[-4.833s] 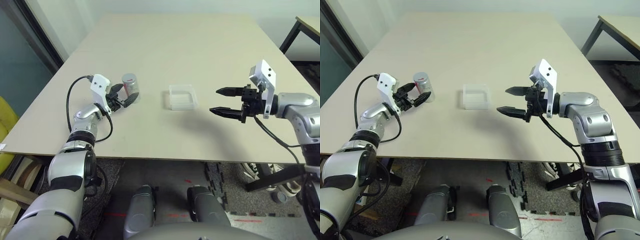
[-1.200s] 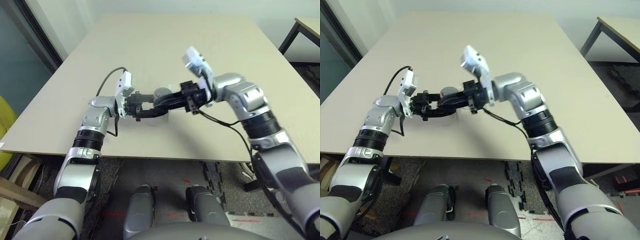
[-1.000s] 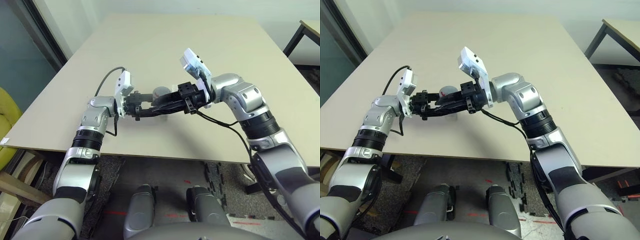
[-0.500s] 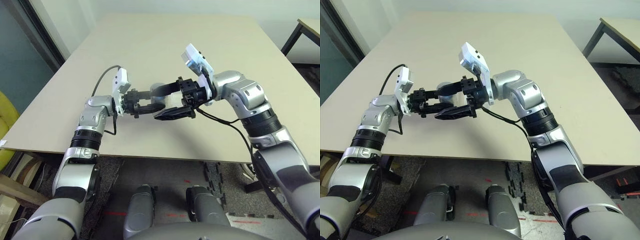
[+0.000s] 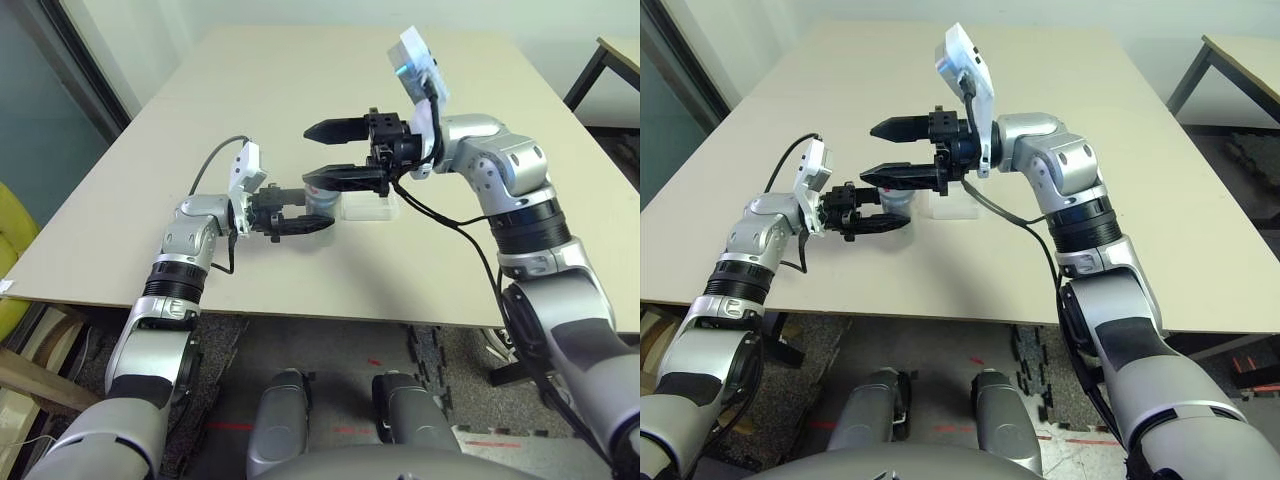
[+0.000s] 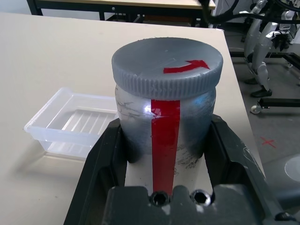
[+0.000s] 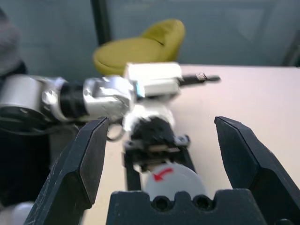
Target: Pour the medicine from the bottle into the box.
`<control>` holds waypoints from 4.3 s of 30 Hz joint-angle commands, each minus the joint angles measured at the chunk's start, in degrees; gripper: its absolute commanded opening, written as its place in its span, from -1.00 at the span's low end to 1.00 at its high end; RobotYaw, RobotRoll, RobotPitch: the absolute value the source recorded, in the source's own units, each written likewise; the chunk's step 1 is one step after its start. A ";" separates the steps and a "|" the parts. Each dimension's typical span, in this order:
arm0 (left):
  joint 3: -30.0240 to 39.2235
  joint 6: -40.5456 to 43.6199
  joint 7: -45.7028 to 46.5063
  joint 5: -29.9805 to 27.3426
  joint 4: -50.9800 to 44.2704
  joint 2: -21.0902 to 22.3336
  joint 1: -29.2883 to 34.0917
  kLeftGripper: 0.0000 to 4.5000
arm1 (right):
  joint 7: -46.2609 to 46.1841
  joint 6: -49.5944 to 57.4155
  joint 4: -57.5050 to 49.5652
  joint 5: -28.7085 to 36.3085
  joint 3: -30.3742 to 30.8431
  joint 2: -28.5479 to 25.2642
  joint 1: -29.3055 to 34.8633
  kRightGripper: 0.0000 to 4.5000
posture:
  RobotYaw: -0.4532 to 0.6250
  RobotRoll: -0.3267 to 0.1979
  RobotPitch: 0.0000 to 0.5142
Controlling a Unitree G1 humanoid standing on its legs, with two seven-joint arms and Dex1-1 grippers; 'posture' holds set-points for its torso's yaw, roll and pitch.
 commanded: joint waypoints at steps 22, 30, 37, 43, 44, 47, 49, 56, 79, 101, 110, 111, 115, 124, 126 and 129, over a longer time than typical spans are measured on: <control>-1.35 1.40 -0.85 -0.58 -3.72 0.10 0.28 0.11 | -3.33 -6.37 7.90 -7.25 2.29 1.82 3.34 1.00 | -0.21 0.25 -0.76; -1.16 1.48 -0.74 -0.70 -3.44 0.45 0.46 0.11 | -1.77 -5.40 6.42 -5.58 -0.29 -2.70 4.44 1.00 | -0.22 0.25 -0.74; -1.13 1.23 -0.65 -0.65 -2.97 0.64 0.44 0.11 | -0.50 -2.48 3.19 -2.84 -3.45 -9.87 7.45 1.00 | -0.24 0.25 -0.74; -0.96 0.85 -0.64 -0.43 -2.10 0.67 0.24 0.11 | 0.11 -1.35 2.80 -2.84 -6.20 -15.90 9.50 1.00 | -0.25 0.25 -0.74; -0.97 0.76 -0.62 -0.40 -1.92 0.59 0.18 0.11 | -0.12 -1.01 2.55 -2.64 -6.63 -16.41 9.57 1.00 | -0.26 0.25 -0.74; -1.06 0.48 -0.61 -0.28 -1.47 0.36 0.03 0.11 | -0.14 0.41 0.47 -1.84 -7.22 -16.95 9.91 1.00 | -0.26 0.25 -0.75; -1.16 0.05 -0.49 -0.08 -1.16 0.25 -0.17 0.11 | -0.03 1.46 -0.99 -1.28 -7.02 -16.71 9.94 1.00 | -0.26 0.25 -0.75; -1.31 -0.36 -0.50 -0.07 -1.30 0.28 0.06 0.11 | -0.04 4.64 -5.97 0.61 -5.18 -14.12 9.21 1.00 | -0.25 0.25 -0.75; -1.63 0.25 -0.28 -0.45 -3.31 0.61 1.23 0.11 | -1.44 0.11 -3.38 -2.35 2.30 -0.77 4.67 1.00 | -0.20 0.25 -0.77; -1.45 1.25 -0.13 -0.71 -4.85 0.74 1.93 0.11 | -3.99 -4.24 4.86 -4.99 2.07 2.36 4.22 1.00 | -0.18 0.25 -0.77; -1.44 1.20 -0.09 -0.68 -4.36 0.53 1.70 0.11 | -4.52 -5.04 6.13 -5.11 1.72 1.75 3.97 1.00 | -0.20 0.25 -0.78; -1.44 1.16 -0.09 -0.67 -4.29 0.52 1.65 0.11 | -4.54 -5.09 6.16 -5.15 1.66 1.55 4.04 1.00 | -0.20 0.25 -0.78; -1.43 1.02 -0.11 -0.60 -3.95 0.54 1.49 0.11 | -4.72 -5.20 6.24 -5.26 1.27 0.62 4.35 1.00 | -0.21 0.25 -0.78; -1.68 0.57 -0.08 -0.52 -2.97 0.45 0.87 0.11 | -4.74 -5.16 5.89 -4.86 -0.80 -4.40 5.60 1.00 | -0.23 0.25 -0.79; -1.76 0.55 -0.07 -0.55 -2.80 0.37 0.70 0.11 | -4.75 -5.23 5.92 -4.73 -1.23 -5.80 5.99 1.00 | -0.24 0.25 -0.79; -1.94 0.34 -0.15 -0.53 -2.40 0.28 0.44 0.11 | -4.40 -5.10 5.44 -4.21 -2.16 -8.49 6.92 1.00 | -0.24 0.25 -0.79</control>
